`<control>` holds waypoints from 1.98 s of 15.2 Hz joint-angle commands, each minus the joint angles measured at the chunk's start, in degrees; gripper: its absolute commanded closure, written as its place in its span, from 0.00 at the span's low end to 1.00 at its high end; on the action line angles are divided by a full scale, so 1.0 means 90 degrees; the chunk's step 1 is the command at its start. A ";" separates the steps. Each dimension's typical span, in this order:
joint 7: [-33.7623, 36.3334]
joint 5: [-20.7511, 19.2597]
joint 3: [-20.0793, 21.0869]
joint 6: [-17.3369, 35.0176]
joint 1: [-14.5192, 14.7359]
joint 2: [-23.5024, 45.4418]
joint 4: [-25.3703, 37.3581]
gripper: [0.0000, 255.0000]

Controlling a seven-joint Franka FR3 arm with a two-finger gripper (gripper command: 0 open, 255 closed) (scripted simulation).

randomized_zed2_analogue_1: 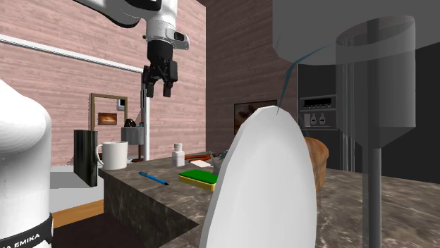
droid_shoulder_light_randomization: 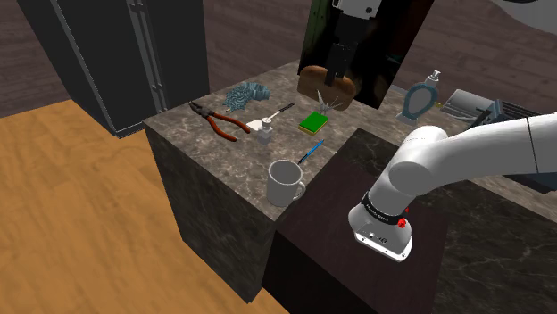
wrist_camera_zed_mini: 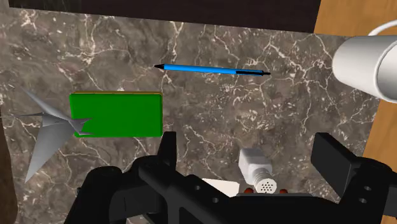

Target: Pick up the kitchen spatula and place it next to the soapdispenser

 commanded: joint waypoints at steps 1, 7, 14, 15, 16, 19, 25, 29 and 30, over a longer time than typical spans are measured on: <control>0.0000 0.0000 0.0000 0.0000 0.0000 0.0000 0.0000 0.00; -0.2425 -0.0721 -0.0834 0.1028 0.0498 0.0882 -0.0201 0.00; -0.5124 -0.1175 -0.1642 0.2317 0.1128 0.2347 0.0036 0.00; -0.5505 -0.1194 -0.1731 0.2498 0.1216 0.2580 0.0101 0.00; -0.5884 -0.1204 -0.1818 0.2676 0.1308 0.2815 0.0173 0.00; -0.7019 -0.1162 -0.2022 0.3194 0.1562 0.3532 0.0417 0.00; -0.9249 -0.0847 -0.2148 0.4128 0.1940 0.4941 0.0983 0.00; -0.9486 -0.0755 -0.2137 0.4461 0.1934 0.5212 0.0922 0.00; -0.9502 -0.0735 -0.2140 0.4546 0.1929 0.5265 0.0887 0.00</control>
